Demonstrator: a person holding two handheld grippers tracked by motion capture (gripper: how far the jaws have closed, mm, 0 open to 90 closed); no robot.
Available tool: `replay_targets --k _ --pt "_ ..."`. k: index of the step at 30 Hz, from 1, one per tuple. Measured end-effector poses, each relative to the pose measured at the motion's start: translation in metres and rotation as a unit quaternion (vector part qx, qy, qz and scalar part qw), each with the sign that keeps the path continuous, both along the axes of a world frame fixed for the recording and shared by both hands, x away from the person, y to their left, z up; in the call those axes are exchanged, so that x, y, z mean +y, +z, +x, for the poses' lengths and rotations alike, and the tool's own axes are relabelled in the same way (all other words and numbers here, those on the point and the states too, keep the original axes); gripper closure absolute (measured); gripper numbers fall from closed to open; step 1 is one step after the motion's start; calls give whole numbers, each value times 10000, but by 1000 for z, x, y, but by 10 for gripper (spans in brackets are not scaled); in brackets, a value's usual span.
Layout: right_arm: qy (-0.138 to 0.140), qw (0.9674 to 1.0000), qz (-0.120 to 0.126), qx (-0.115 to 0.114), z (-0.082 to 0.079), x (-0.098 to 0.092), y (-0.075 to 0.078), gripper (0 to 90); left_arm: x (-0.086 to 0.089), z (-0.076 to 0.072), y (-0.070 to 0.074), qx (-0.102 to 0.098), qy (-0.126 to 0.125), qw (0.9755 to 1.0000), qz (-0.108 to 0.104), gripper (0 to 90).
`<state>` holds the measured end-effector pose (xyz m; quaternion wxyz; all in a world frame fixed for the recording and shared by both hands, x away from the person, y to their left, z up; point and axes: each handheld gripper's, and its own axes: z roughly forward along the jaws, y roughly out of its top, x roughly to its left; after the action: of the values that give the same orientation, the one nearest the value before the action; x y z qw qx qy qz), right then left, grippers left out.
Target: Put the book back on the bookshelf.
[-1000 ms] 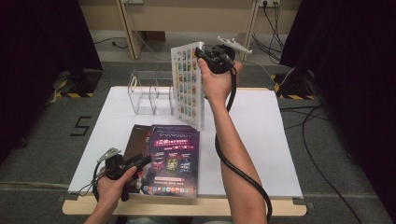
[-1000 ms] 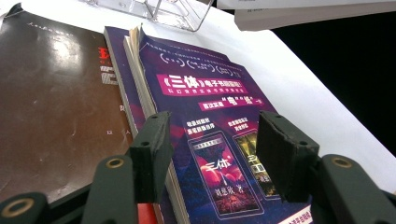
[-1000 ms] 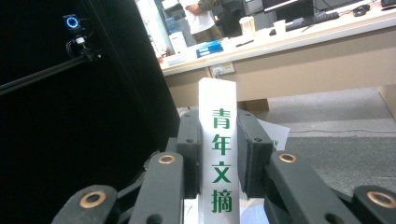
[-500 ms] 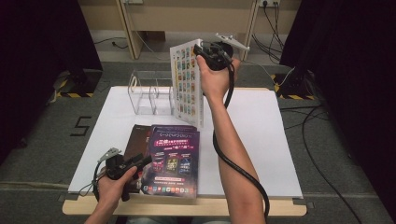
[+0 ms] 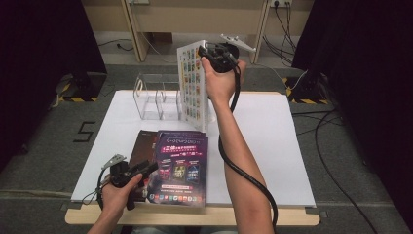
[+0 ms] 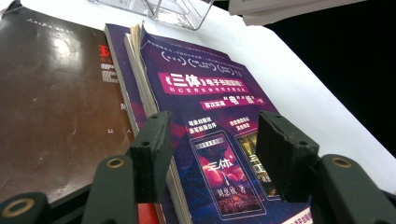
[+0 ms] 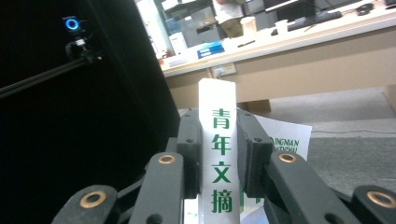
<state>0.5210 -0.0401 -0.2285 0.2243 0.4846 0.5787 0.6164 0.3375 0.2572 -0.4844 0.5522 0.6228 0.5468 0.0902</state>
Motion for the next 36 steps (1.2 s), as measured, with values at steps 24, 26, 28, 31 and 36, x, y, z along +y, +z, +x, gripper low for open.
replay_targets --k 24,26,28,31,36 --pt "364 9989 292 -72 9 19 6 740 1 0 1 -39 0 10000 10 447" --pt "323 9987 384 -54 13 14 4 740 0 0 1 -33 0 10000 5 447" --pt "214 9986 471 -43 17 6 2 740 0 0 1 -37 -4 10000 12 447" --pt "52 9989 455 -52 21 -3 1 740 -1 1 0 -17 -18 10000 16 447" --pt "-125 9991 393 -61 24 -13 -2 740 -2 1 0 -18 -43 10000 34 447"
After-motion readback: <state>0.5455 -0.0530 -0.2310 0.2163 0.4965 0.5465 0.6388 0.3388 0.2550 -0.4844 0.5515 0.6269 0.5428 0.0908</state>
